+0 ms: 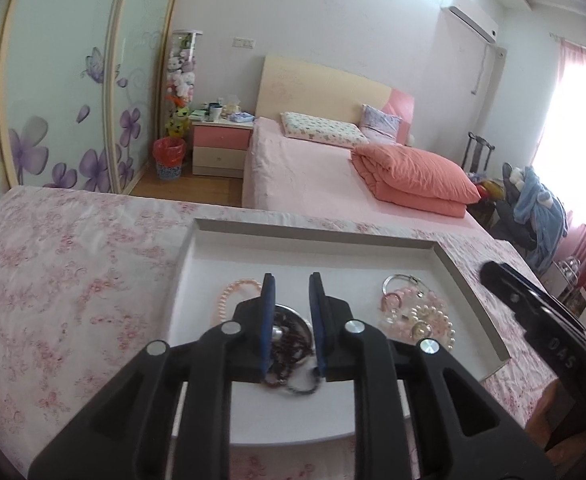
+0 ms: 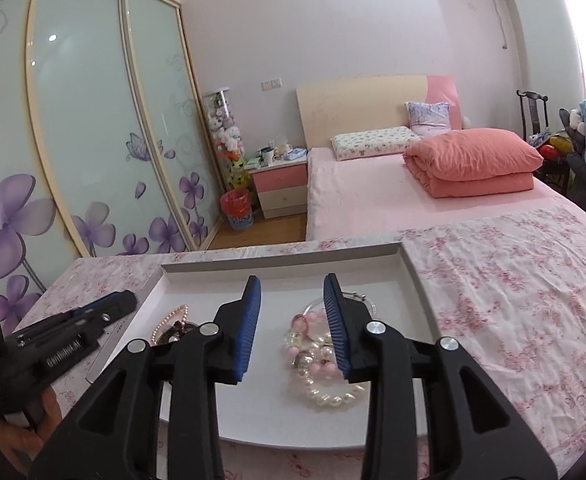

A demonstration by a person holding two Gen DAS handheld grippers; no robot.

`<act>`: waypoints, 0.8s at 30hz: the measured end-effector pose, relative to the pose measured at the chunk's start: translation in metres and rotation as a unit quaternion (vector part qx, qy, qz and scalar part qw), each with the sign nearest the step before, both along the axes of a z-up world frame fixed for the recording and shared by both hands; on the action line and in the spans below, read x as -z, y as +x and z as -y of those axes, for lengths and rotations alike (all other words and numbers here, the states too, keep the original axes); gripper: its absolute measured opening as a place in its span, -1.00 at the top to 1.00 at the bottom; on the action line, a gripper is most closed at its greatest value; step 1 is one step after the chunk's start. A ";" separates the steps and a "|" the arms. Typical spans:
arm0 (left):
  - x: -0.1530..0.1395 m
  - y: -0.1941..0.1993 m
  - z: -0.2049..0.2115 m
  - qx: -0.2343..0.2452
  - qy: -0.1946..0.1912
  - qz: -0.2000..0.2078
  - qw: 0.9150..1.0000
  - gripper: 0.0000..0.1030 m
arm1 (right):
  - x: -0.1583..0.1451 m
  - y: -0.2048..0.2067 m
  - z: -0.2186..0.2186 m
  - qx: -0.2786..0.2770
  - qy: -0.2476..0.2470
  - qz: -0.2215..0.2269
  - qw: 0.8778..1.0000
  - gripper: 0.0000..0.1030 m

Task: Organize jewelry
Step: 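Open both grippers to release the bracelet and ring in the tray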

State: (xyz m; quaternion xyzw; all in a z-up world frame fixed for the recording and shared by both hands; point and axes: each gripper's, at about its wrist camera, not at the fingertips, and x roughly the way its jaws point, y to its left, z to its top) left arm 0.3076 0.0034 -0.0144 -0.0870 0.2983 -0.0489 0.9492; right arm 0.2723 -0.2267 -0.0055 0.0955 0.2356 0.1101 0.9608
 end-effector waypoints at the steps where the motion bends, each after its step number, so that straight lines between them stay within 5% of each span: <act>1: -0.002 -0.002 -0.003 -0.005 -0.002 0.001 1.000 0.62 | -0.001 -0.002 0.003 0.003 0.003 0.001 1.000 0.33; 12: -0.030 -0.072 -0.035 -0.040 -0.003 0.029 0.999 0.20 | -0.019 -0.061 0.015 0.015 0.007 0.013 1.000 0.15; 24: -0.027 -0.166 -0.044 -0.057 0.013 0.047 0.997 -0.62 | -0.016 -0.139 0.007 0.017 -0.026 0.026 0.999 -0.56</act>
